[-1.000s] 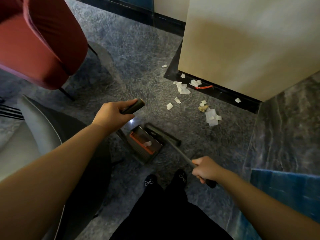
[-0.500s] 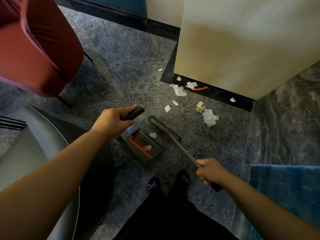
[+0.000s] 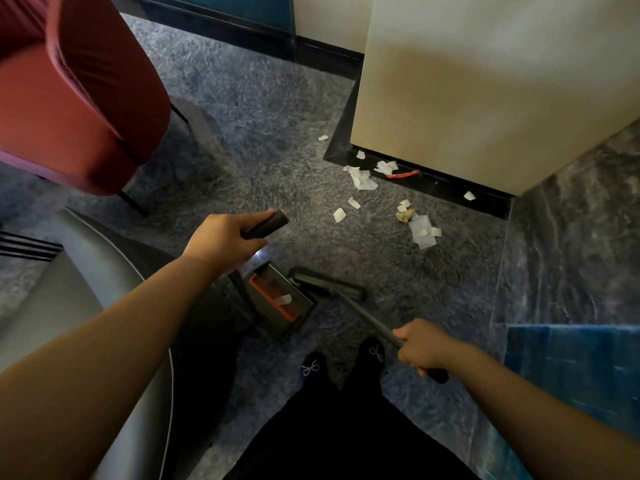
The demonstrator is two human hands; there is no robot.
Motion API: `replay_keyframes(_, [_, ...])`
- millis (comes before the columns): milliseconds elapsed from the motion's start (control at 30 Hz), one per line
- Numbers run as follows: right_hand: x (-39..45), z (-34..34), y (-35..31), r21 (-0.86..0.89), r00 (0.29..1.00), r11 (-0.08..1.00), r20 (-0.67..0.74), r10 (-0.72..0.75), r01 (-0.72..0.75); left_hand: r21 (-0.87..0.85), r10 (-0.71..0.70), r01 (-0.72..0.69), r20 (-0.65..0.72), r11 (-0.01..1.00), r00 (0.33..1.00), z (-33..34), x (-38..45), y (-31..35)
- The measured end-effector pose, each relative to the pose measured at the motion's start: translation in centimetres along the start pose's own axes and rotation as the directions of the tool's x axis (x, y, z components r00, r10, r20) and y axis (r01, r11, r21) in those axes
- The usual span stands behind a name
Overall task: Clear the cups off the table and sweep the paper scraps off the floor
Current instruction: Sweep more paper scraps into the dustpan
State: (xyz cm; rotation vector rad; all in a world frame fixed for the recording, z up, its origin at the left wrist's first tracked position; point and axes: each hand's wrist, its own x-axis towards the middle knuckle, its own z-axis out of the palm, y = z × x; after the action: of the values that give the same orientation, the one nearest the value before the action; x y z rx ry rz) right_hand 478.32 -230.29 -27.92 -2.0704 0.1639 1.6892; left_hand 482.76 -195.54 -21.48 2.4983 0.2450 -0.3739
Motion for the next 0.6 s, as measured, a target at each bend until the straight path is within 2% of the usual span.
replay_keyframes(200, [-0.4,0.8,-0.1,0.230,1.000,0.973,-0.008,0.008,-0.006,-0.030,0.021,-0.021,-0.012,0.999,1.000,-0.2,-0.1,-1.0])
replay_keyframes(333, [-0.9,1.8,-0.6,0.238,1.000,0.971,-0.014,-0.016,0.019,-0.038,0.025,-0.025,-0.001,0.999,1.000,-0.6,-0.6,-1.4])
replay_keyframes(600, [-1.6,0.9,-1.1,0.290,0.983,0.957,-0.182,0.029,0.025,-0.099,-0.009,0.006,-0.037,0.995,0.999,-1.1,-0.7,-1.6])
